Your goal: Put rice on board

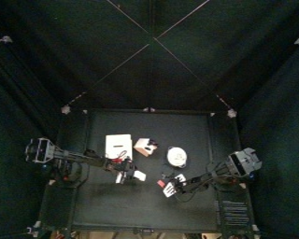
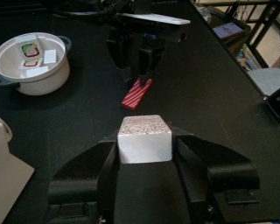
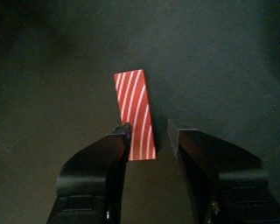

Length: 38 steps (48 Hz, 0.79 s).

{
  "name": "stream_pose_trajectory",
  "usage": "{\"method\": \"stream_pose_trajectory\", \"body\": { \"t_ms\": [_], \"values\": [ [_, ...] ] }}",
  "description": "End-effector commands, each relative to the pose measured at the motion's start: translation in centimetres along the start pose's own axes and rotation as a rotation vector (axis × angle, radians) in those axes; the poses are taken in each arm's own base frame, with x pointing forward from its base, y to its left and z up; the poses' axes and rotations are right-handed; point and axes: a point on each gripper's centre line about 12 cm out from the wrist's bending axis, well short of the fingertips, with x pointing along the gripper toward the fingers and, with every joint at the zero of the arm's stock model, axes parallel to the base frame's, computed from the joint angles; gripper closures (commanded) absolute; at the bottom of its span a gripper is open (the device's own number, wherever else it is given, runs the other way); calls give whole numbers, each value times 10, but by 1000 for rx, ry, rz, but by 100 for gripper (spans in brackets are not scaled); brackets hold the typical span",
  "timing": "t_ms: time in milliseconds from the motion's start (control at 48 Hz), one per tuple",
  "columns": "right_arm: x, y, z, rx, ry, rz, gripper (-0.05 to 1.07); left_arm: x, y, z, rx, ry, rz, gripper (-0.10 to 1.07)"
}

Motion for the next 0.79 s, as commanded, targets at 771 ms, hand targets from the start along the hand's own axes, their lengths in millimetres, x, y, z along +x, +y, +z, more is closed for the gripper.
{"method": "stream_pose_trajectory", "body": {
  "t_ms": [771],
  "values": [
    [-89,10,65,-112,-320,113,26,16,-7,-18,6,62,-39,40]
  ]
}}
